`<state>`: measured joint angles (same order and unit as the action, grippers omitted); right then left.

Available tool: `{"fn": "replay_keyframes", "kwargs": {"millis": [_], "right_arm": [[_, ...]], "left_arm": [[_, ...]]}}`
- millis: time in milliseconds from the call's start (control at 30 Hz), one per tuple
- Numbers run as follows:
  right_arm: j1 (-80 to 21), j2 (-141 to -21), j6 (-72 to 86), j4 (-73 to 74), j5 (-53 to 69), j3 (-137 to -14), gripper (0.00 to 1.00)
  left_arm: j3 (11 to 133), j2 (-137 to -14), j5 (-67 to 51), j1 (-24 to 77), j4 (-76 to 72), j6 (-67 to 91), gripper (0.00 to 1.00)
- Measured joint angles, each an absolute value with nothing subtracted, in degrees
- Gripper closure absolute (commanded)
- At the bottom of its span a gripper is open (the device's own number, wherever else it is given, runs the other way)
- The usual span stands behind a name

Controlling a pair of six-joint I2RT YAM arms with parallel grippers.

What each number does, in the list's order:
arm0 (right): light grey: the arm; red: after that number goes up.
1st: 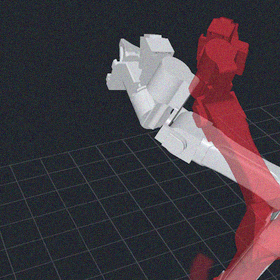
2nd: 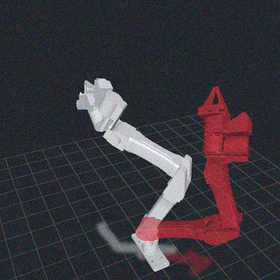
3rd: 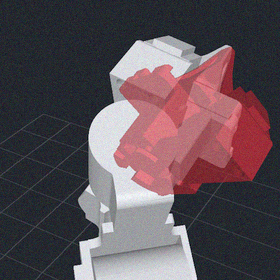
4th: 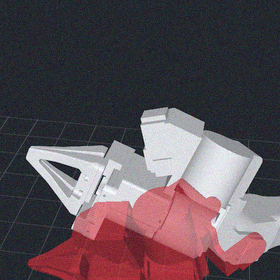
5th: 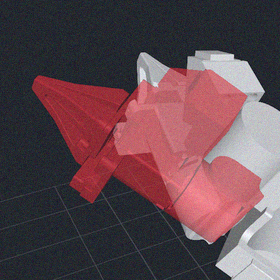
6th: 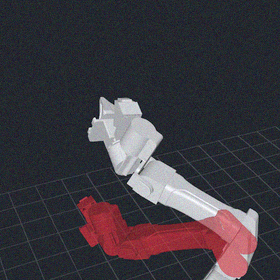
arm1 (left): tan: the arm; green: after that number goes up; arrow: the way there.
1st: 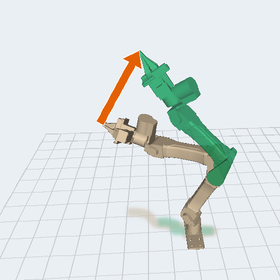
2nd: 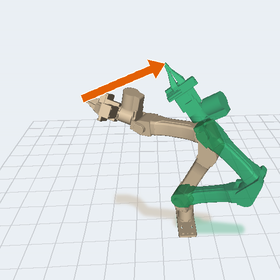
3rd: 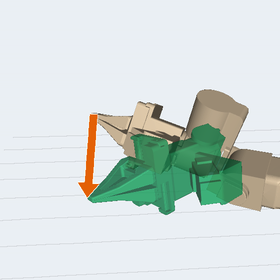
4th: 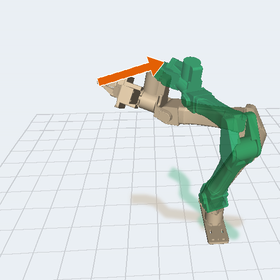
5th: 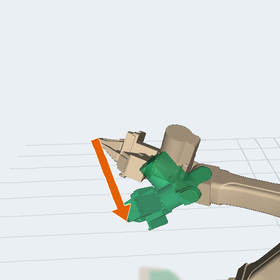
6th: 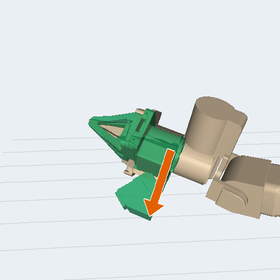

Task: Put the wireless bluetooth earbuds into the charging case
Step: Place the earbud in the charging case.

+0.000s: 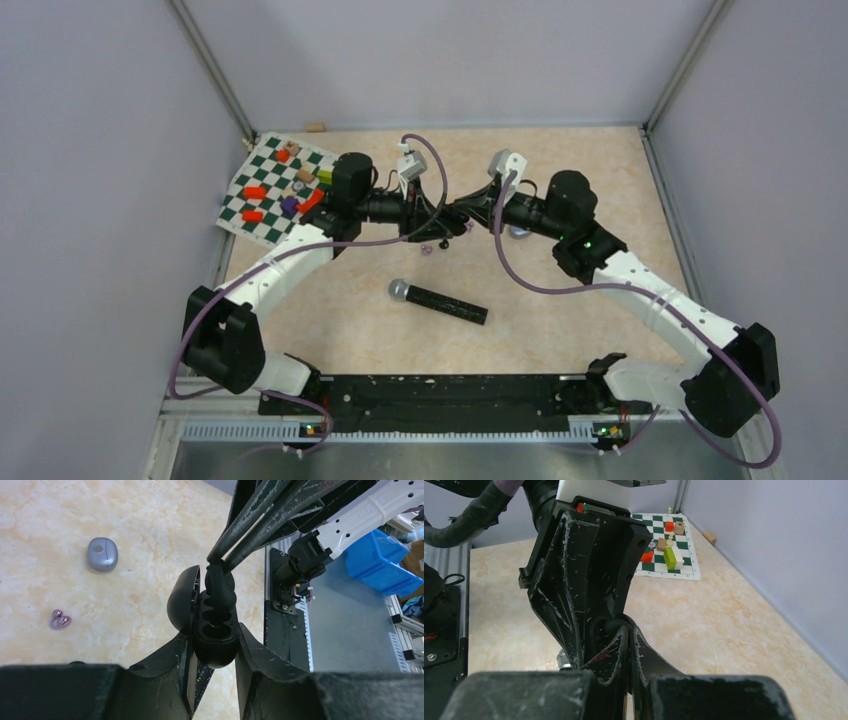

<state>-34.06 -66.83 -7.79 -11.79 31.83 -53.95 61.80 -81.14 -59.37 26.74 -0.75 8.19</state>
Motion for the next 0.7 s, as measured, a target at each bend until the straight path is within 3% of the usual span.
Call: {"fn": "replay_keyframes", "kwargs": {"millis": [700], "right_arm": [[-34.76,-67.13,-9.98,-11.62,34.09,-53.12,1.0]], "left_arm": [[61.71,-81.14,-59.46,26.74,-1.56,8.88,1.0]]}}
